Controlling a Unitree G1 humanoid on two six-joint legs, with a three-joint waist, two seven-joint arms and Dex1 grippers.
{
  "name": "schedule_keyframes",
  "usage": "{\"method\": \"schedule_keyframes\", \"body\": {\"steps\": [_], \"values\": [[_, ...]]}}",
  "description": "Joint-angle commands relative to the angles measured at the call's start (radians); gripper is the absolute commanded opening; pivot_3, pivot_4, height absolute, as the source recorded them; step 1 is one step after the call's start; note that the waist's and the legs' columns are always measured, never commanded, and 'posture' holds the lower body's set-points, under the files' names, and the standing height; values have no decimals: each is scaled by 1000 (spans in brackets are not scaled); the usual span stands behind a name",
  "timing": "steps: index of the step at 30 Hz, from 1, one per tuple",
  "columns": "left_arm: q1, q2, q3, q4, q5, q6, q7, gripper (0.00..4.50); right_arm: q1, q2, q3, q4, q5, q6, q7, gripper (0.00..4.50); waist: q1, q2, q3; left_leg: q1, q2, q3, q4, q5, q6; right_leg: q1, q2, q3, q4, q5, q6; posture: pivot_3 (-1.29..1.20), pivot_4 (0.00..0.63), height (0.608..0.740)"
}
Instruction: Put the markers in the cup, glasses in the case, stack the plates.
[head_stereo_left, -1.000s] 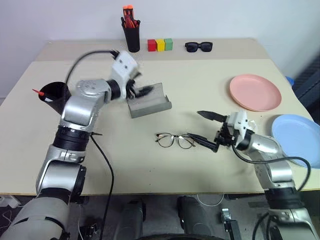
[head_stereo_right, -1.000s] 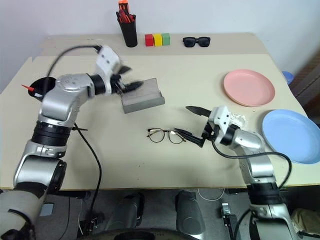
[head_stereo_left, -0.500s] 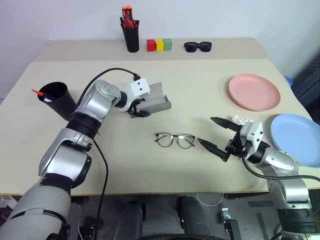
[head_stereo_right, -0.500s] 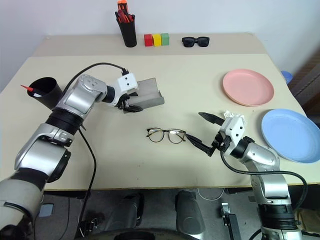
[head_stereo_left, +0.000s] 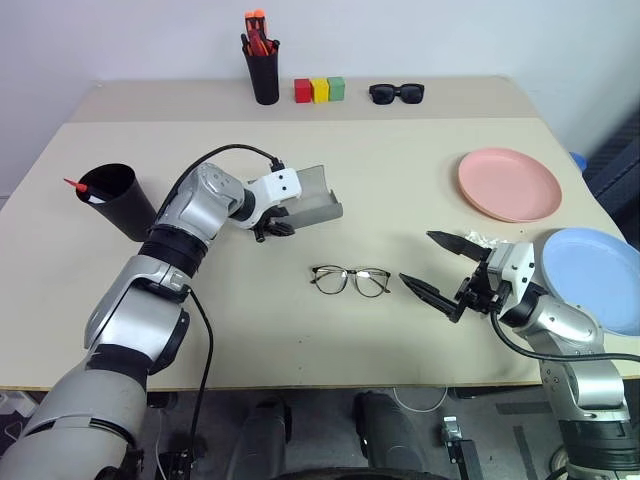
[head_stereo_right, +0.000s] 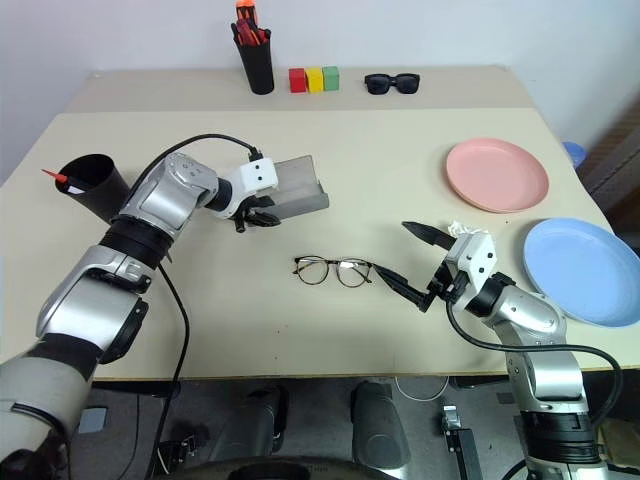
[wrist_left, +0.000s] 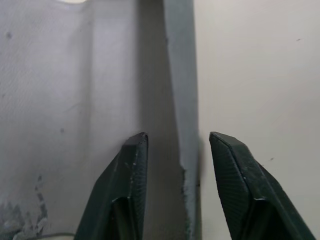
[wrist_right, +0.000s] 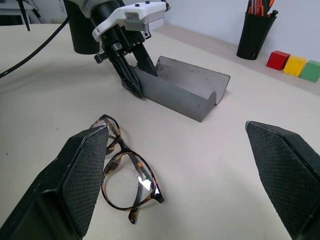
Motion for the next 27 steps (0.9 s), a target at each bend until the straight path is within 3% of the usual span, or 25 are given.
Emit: {"method": "schedule_keyframes", "body": {"steps": [1, 7, 15, 18, 20, 27], "values": [[32, 33, 23, -128, -34, -30, -72, 1839, -12, -13, -15, -26, 9, -17, -4, 4500, -2, 0, 0, 0, 0, 0, 0, 0, 0, 0, 0, 0, 0, 0, 0, 0, 150, 740], [109, 79, 33, -302, -76, -12, -154, 1839, -17, -12, -13, -23, 7, -15, -8, 4500, 0, 0, 0, 0, 0, 0, 0, 0, 0, 0, 0, 0, 0, 0, 0, 0, 150, 740], [69, 66, 23, -203, -33, 26, -75, 1839, -32, -17, -11, -35, 10, 2, -23, 4500, 2, 0, 0, 0, 0, 0, 1, 0, 0, 1, 0, 0, 0, 0, 0, 0, 150, 740], [75, 70, 17, -211, -25, 29, -78, 1010, -38, -21, -15, -35, 13, 5, -25, 4500, 2, 0, 0, 0, 0, 0, 1, 0, 1, 1, 0, 0, 0, 0, 0, 0, 150, 740], [77, 67, 18, -218, -27, 34, -84, 33, -42, -23, -16, -34, 13, 7, -27, 4500, 2, 0, 0, 0, 0, 0, 1, 0, 1, 1, 0, 0, 1, 0, 0, 0, 150, 740], [68, 66, 28, -238, -31, -16, -94, 33, -44, -21, -9, -38, 8, 6, -39, 4500, 1, 0, 0, 0, 0, 0, 1, 0, 1, 1, 0, 0, 1, 0, 0, 0, 150, 740]]}}
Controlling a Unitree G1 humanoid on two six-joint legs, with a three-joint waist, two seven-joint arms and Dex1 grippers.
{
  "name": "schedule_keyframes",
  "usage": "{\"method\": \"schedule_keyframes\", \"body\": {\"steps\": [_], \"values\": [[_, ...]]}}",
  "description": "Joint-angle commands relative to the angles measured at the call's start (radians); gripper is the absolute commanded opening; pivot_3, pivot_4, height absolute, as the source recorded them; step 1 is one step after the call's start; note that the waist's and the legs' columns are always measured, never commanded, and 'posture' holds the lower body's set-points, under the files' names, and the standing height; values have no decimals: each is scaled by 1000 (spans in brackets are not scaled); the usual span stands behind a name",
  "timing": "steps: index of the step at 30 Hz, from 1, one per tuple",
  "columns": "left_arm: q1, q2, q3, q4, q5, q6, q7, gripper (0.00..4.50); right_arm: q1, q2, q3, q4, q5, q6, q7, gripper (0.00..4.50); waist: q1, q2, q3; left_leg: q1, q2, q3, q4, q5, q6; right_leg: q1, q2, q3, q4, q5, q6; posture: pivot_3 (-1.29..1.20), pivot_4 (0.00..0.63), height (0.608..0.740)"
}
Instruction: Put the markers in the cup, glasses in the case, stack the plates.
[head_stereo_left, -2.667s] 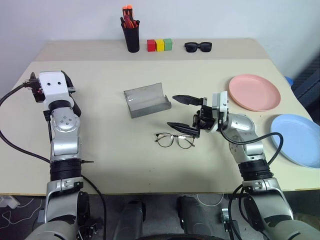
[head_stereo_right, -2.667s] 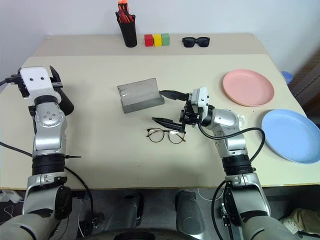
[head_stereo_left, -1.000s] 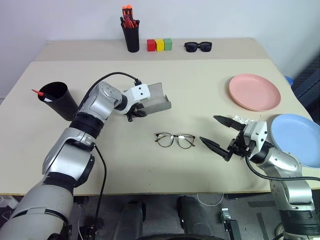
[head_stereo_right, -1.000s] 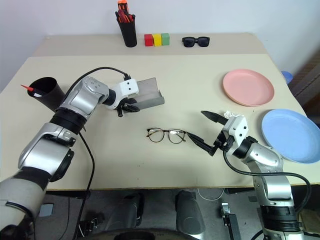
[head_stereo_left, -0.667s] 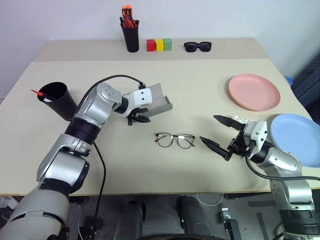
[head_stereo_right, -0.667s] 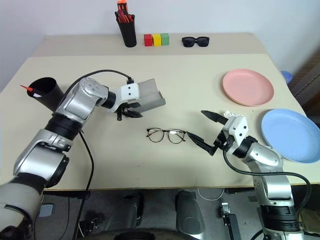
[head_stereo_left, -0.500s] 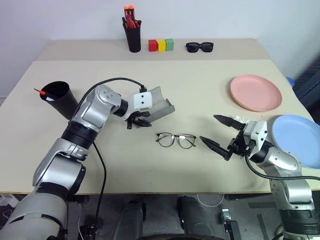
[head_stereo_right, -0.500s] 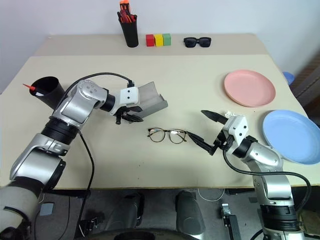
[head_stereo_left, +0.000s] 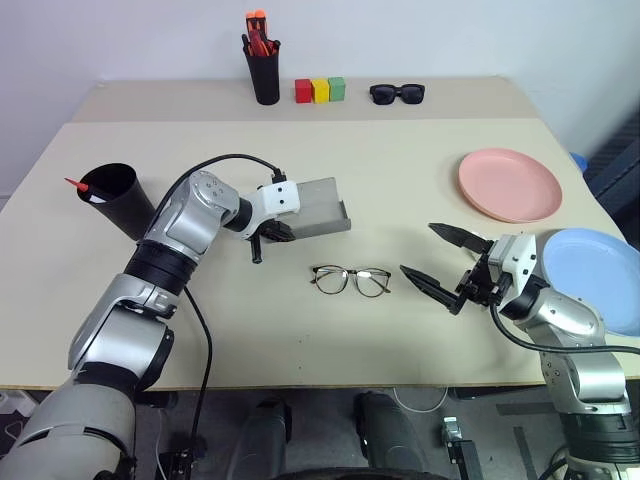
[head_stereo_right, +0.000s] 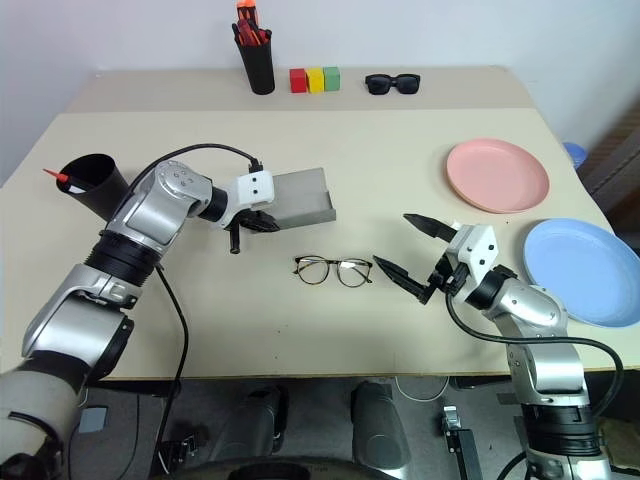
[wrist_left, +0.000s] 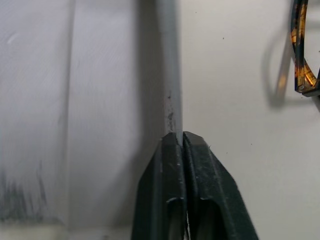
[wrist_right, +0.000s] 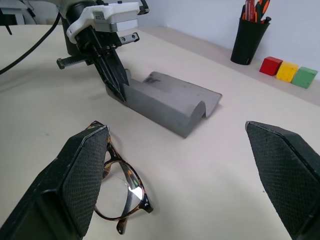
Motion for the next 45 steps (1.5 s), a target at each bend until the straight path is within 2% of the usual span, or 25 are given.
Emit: {"method": "schedule_keyframes", "body": {"steps": [1, 11, 25, 28, 32, 41, 44, 45], "values": [[-34, 7, 21, -52, -19, -42, -32, 33, -11, -7, -10, -40, 8, -6, -11, 4500, 0, 0, 0, 0, 0, 0, 0, 0, 0, 0, 0, 0, 0, 0, 0, 0, 150, 740], [-9, -20, 2, -162, -23, 23, -64, 33, 23, -17, -29, -64, 19, -5, -25, 4500, 1, 0, 0, 0, 0, 0, 0, 0, 0, 0, 0, 0, 0, 0, 0, 0, 150, 740], [65, -5, -22, -255, -5, 116, -37, 33, 102, -17, -32, -60, 9, -29, -25, 4500, -1, 0, 0, 0, 0, 0, 0, 0, 0, 0, 0, 0, 0, 0, 0, 0, 150, 740], [72, -1, -26, -257, 3, 112, -23, 880, 102, -22, -27, -57, 5, -23, -24, 4500, -1, 0, 0, 0, 0, 0, 0, 0, 0, 0, 0, 0, 0, 0, 0, 0, 150, 740], [84, 6, -24, -280, -2, 123, -21, 2787, 85, -60, 16, -77, -42, 34, -34, 4500, -1, 0, 0, 0, 0, 0, 0, 0, 0, 0, 0, 0, 0, 0, 0, 0, 150, 740], [119, 54, 63, -427, -100, 150, -33, 2787, -13, -85, 124, -67, -66, 106, 21, 4500, -2, 0, 0, 0, 0, 0, 0, 0, 0, 0, 0, 0, 0, 0, 0, 0, 150, 740], [158, 75, 131, -483, -153, 140, -6, 2787, -52, -91, 162, -39, -60, 122, 69, 4500, -3, 0, 0, 1, 0, 0, 0, 0, 0, 0, 0, 0, 0, 0, 0, 0, 150, 740], [196, 53, 196, -501, -191, 65, 41, 2787, -70, -91, 178, -28, -55, 134, 87, 4500, -2, 0, 0, 0, 0, 0, 0, 0, 0, 0, 0, 0, 0, 0, 0, 0, 150, 740]]}}
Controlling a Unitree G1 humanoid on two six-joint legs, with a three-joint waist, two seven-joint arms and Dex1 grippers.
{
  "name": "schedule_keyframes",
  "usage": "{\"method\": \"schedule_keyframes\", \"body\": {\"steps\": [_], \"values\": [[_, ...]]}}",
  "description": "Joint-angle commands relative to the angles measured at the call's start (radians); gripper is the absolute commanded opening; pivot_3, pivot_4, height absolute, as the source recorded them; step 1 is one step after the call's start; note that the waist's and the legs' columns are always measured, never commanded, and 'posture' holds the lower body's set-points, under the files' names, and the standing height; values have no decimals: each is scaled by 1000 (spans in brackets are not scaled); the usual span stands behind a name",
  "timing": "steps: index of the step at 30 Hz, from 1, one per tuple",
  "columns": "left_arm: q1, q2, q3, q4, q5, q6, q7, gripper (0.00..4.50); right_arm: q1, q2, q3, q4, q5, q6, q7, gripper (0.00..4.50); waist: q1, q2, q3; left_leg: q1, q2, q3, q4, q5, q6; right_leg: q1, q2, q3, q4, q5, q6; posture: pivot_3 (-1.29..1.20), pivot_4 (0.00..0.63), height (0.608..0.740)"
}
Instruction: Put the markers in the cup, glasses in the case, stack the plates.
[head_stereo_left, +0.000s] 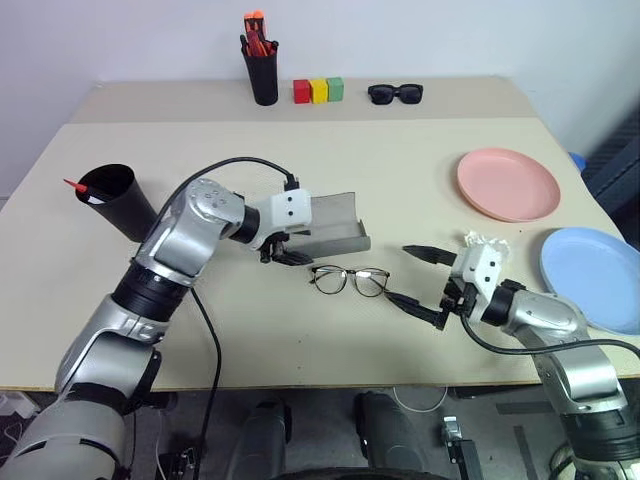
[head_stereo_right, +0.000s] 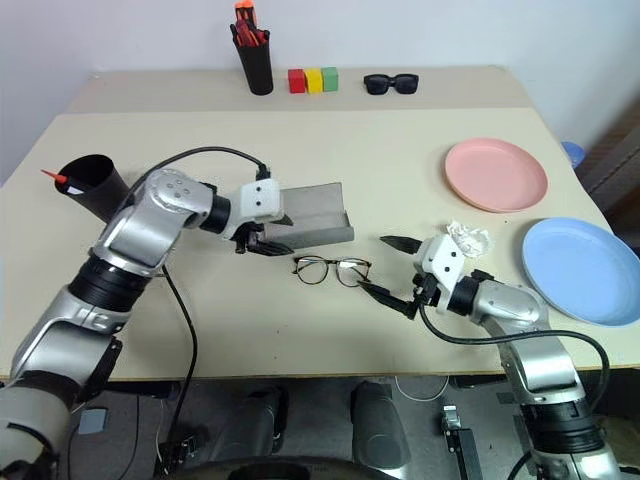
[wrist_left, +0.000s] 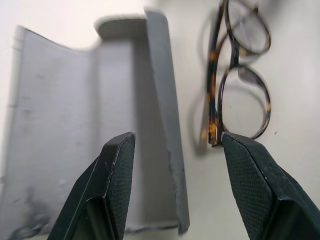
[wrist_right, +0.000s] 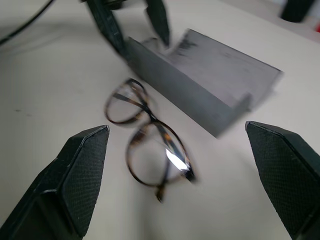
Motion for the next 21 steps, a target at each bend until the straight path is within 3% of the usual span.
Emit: {"method": "schedule_keyframes", "body": {"steps": [1, 7, 12, 21], "values": [[85, 5, 149, -88, -90, -146, 61, 2787, -59, -9, 38, 20, 19, 25, 64, 4500, -1, 0, 0, 0, 0, 0, 0, 0, 0, 0, 0, 0, 0, 0, 0, 0, 150, 740], [246, 152, 197, -223, -248, -81, -95, 2787, -184, 16, 122, 126, 6, 54, 153, 4500, 0, 0, 0, 1, 0, 0, 0, 0, 0, 0, 0, 0, 0, 0, 0, 0, 150, 740], [335, 200, 220, -296, -322, -31, -94, 2787, -290, 54, 192, 234, -38, 44, 193, 4500, 4, 0, 0, 1, 0, 0, 1, 0, 0, 2, 0, 0, 0, 0, 0, 0, 150, 740], [556, 266, 284, -443, -367, -123, -76, 2787, -410, 74, 256, 380, -113, 7, 260, 4500, 2, 0, 0, 1, 1, 0, 0, 0, 1, 1, 0, 0, 0, 0, -1, 0, 150, 740]]}}
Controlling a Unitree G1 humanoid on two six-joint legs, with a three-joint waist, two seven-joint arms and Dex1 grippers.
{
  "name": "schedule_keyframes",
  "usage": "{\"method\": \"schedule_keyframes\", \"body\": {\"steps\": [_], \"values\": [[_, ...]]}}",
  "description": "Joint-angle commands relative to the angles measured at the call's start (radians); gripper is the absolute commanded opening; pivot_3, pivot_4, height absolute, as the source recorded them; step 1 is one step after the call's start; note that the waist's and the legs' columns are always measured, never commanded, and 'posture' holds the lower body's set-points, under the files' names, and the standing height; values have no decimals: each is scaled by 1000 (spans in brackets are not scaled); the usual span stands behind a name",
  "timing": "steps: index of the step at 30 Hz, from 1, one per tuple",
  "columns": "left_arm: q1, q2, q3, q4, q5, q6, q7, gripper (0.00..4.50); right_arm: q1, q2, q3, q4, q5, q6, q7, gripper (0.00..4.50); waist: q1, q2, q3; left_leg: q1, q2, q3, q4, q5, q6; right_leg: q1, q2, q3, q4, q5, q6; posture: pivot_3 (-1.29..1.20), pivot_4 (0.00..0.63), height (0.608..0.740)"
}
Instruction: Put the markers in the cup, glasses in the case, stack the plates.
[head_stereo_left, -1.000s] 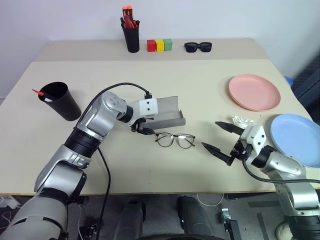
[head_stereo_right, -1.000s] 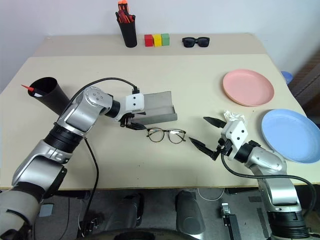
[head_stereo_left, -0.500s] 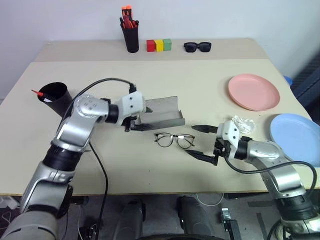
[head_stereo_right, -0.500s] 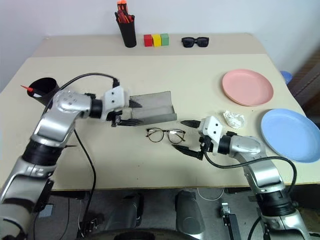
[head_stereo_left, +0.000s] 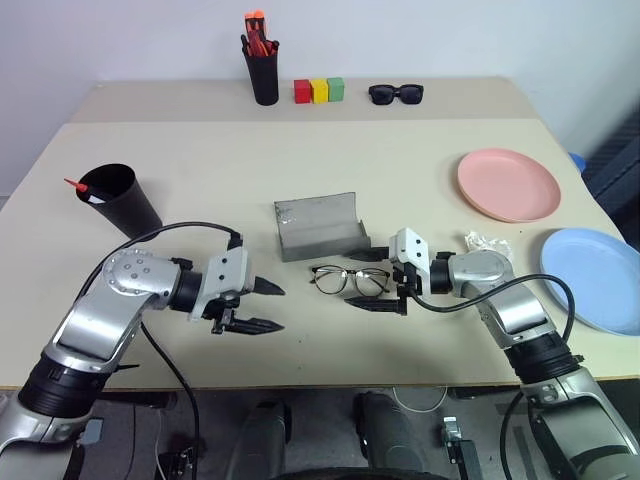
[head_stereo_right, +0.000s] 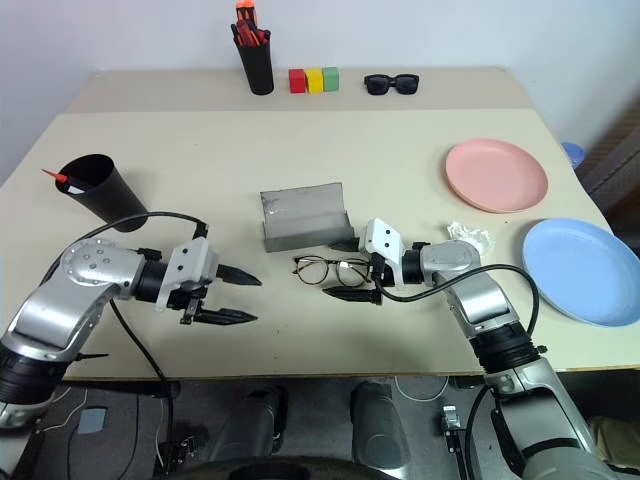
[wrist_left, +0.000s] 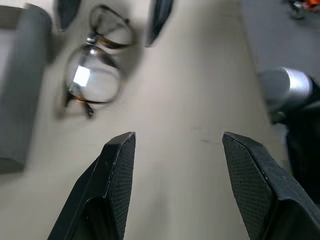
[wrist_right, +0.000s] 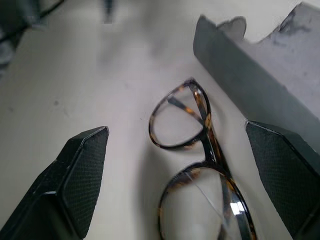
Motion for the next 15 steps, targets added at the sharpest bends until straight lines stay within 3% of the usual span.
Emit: {"method": "schedule_keyframes", "body": {"steps": [1, 12, 15], "values": [[43, 31, 69, -60, -30, -53, 11, 2787, -37, -2, 0, 13, -17, -25, 29, 4500, 1, 0, 0, 0, 0, 0, 0, 0, 0, 0, 0, 0, 0, 0, 0, 0, 150, 740], [338, -19, 297, -143, -126, -115, 147, 2787, -69, 2, -6, 64, -49, -50, 49, 4500, -1, 0, 0, 0, 0, 0, 0, 0, 0, 0, 0, 0, 0, 0, 0, 0, 150, 740], [404, 14, 351, -147, -199, -91, 93, 2787, -76, 9, -3, 75, -55, -57, 52, 4500, 1, 0, 0, 0, 0, 0, 0, 0, 0, 0, 0, 0, 0, 0, -1, 0, 150, 740]]}}
